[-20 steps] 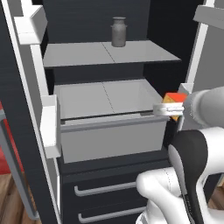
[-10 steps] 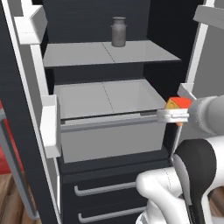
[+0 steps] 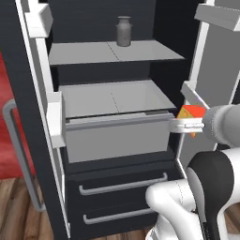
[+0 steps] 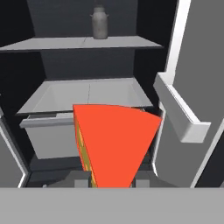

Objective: Pick the cheese from the fridge and the cheese grater from the cabinet and place them next to the salad bowl.

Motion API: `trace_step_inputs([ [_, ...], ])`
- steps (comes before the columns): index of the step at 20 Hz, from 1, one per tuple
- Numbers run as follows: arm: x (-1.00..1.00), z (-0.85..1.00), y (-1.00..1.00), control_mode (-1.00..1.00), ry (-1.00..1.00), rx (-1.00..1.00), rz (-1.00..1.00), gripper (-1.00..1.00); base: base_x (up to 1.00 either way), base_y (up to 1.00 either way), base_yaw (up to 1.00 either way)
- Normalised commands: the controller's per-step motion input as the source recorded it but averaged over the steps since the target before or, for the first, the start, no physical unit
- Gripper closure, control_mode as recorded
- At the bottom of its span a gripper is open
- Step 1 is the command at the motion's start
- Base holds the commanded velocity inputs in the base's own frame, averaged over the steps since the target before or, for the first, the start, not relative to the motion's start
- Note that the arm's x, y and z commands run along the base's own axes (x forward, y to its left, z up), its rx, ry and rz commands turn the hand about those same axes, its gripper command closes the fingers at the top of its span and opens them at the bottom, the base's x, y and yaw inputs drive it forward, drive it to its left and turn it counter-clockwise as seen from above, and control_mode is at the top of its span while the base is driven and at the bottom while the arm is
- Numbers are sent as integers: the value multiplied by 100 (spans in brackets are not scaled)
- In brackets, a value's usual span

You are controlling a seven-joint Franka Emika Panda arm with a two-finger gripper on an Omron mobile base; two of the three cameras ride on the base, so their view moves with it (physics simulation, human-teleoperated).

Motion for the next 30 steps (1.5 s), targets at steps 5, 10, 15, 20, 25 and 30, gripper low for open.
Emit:
trace_step_inputs([
  [5, 0, 0, 0, 100, 0, 0, 0, 100, -53, 14, -1],
  [10, 0, 0, 0, 100, 0, 0, 0, 100, -57, 14, -3],
  [15, 0, 0, 0, 100, 0, 0, 0, 100, -66, 3, -9],
  [20, 0, 0, 0, 100, 0, 0, 0, 100, -2, 43, -22],
  [25, 0, 0, 0, 100, 0, 0, 0, 100, 4, 55, -22],
  [30, 0, 0, 0, 100, 0, 0, 0, 100, 14, 68, -28],
])
